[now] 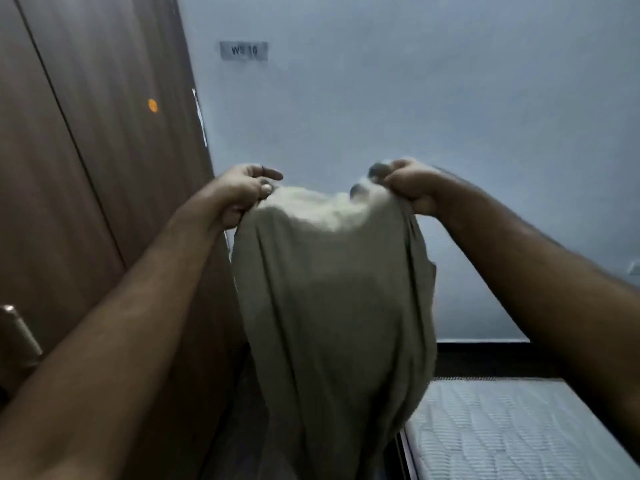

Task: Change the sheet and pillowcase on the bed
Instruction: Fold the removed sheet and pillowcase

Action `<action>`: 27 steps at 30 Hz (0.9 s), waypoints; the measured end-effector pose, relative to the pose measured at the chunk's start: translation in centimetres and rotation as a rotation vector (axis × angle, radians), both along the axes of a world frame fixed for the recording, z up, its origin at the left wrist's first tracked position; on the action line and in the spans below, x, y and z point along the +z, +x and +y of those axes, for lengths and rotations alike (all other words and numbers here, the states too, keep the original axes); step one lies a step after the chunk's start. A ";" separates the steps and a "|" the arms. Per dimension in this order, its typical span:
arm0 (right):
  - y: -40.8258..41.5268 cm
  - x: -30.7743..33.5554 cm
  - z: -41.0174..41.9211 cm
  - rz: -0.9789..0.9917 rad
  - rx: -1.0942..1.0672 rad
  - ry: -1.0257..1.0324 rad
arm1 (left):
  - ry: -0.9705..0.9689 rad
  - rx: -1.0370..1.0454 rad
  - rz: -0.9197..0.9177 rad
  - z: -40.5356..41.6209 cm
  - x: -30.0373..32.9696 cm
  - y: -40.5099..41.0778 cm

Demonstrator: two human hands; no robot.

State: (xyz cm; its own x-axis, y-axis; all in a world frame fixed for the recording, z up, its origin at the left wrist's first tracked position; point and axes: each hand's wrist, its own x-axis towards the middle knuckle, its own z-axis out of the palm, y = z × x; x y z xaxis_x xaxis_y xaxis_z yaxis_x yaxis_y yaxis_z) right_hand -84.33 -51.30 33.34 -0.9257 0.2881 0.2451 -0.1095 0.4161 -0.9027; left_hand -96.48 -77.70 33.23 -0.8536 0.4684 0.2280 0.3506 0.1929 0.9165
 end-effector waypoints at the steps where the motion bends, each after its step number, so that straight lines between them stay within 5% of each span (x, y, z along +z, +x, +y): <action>1: 0.2 1.2 0.9 0.107 0.009 -0.175 | 0.058 0.001 -0.056 -0.2 0.5 -0.2; 3: 0.1 3.1 1.6 0.271 0.055 -0.436 | 0.297 -0.059 -0.217 -0.5 2.0 -0.1; 4: 0.1 3.3 1.6 0.239 0.048 -0.398 | 0.336 -0.075 -0.259 -0.3 2.3 -0.1; 7: 0.2 -0.6 1.0 -0.158 -0.035 0.053 | -0.124 -0.074 -0.200 0.1 -0.5 0.7; 9: 0.2 -1.2 1.9 -0.202 -0.036 -0.013 | -0.267 -0.122 -0.194 0.1 -1.7 1.2; 13: 0.7 1.4 3.8 0.037 0.011 -0.313 | 0.187 -0.098 -0.202 0.1 1.4 0.3; 14: 0.9 1.2 3.1 -0.057 0.041 -0.317 | 0.131 -0.098 -0.179 0.3 1.7 0.4; 16: 1.2 -0.3 3.2 -0.145 -0.031 -0.130 | -0.338 -0.051 -0.020 0.3 0.8 0.8; 18: 1.6 -0.5 4.1 -0.031 -0.012 -0.264 | -0.510 0.101 0.178 0.4 -0.5 0.5; 21: 1.6 -0.1 4.5 0.227 0.131 -0.590 | -0.097 0.292 0.292 0.9 0.2 -0.1; 25: 1.5 -2.0 3.3 0.011 0.083 -0.371 | 0.139 0.114 -0.129 -0.4 0.7 0.2; 27: 2.4 -1.7 5.0 0.147 0.150 -0.461 | 0.230 -0.091 -0.252 -1.9 0.4 0.5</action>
State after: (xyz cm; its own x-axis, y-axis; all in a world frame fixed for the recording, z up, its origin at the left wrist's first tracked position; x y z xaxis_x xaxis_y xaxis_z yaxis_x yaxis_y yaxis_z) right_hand -81.96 -46.31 31.63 -0.9303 0.2641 0.2546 -0.2774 -0.0521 -0.9594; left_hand -95.93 -79.62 33.67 -0.8536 0.5059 0.1242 0.1143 -0.0506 0.9922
